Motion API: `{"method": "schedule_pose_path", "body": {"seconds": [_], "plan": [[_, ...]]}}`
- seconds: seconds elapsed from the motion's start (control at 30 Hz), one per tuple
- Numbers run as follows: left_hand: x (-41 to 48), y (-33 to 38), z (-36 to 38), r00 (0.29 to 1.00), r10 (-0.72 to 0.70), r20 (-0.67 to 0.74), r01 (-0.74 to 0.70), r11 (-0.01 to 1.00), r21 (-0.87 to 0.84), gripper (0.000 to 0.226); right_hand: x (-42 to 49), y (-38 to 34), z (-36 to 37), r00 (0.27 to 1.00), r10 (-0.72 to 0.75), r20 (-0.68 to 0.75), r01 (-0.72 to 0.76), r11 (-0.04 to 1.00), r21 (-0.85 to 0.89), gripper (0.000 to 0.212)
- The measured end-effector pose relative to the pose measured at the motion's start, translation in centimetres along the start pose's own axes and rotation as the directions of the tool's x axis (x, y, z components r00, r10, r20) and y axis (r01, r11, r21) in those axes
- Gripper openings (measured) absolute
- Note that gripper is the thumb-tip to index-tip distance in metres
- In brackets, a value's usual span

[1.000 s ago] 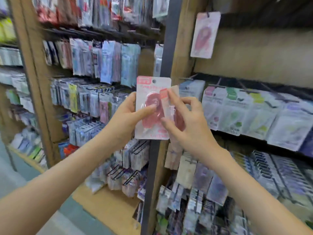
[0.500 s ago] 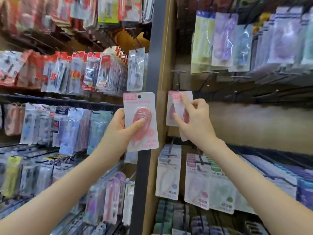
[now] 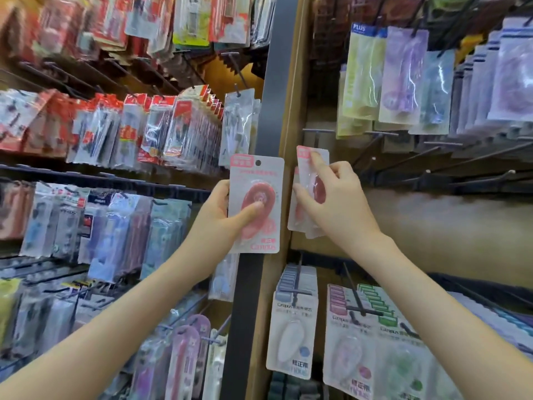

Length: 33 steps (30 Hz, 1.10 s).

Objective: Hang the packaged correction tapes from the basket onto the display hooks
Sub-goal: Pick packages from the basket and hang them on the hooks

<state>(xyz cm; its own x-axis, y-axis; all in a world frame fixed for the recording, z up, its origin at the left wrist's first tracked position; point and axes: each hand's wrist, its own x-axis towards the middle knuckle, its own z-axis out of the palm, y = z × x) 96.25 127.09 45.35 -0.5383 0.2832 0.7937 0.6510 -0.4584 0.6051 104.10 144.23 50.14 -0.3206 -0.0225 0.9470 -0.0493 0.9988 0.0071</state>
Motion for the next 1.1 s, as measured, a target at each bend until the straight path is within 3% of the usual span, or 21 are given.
{"method": "schedule_pose_path", "body": {"seconds": [0.3, 0.53, 0.63, 0.7, 0.73, 0.8, 0.87, 0.97, 1.1], "plan": [[0.4, 0.2, -0.9, 0.993, -0.048, 0.104, 0.041, 0.997, 0.064, 0.035, 0.7, 1.1, -0.9, 0.996, -0.046, 0.076, 0.052, 0.995, -0.081, 0.069], [0.4, 0.3, -0.6, 0.995, -0.056, 0.085, 0.052, 0.997, 0.054, 0.038, 0.4, 1.4, -2.2, 0.971, 0.027, 0.239, -0.074, 0.978, 0.193, 0.065], [0.5, 0.4, -0.5, 0.996, -0.056, 0.063, 0.052, 0.996, 0.068, 0.036, 1.1, 1.5, -2.6, 0.937, 0.062, 0.345, -0.213, 0.883, 0.419, 0.059], [0.6, 0.3, -0.5, 0.997, -0.058, 0.055, 0.054, 0.996, 0.075, 0.033, 1.6, 2.1, -2.7, 0.902, 0.071, 0.425, -0.332, 0.744, 0.580, 0.058], [0.6, 0.3, -0.5, 0.997, -0.060, 0.053, 0.055, 0.995, 0.084, 0.032, 1.9, 2.6, -2.7, 0.887, 0.070, 0.456, -0.380, 0.671, 0.637, 0.053], [0.5, 0.3, -0.5, 0.997, -0.063, 0.050, 0.058, 0.994, 0.098, 0.030, 2.2, 3.2, -2.6, 0.873, 0.059, 0.485, -0.413, 0.621, 0.667, 0.043], [0.4, 0.2, -0.5, 0.997, -0.065, 0.045, 0.060, 0.993, 0.102, 0.031, 2.1, 3.5, -2.3, 0.867, 0.063, 0.494, -0.412, 0.647, 0.642, 0.049], [0.4, 0.2, -0.5, 0.997, -0.071, 0.038, 0.066, 0.991, 0.114, 0.031, 1.6, 2.9, -2.1, 0.907, 0.074, 0.415, -0.303, 0.799, 0.519, 0.055], [0.4, 0.2, -0.5, 0.995, -0.080, 0.053, 0.072, 0.989, 0.131, 0.028, 1.2, 1.8, -2.5, 0.973, 0.011, 0.229, -0.039, 0.992, 0.122, 0.064]]}}
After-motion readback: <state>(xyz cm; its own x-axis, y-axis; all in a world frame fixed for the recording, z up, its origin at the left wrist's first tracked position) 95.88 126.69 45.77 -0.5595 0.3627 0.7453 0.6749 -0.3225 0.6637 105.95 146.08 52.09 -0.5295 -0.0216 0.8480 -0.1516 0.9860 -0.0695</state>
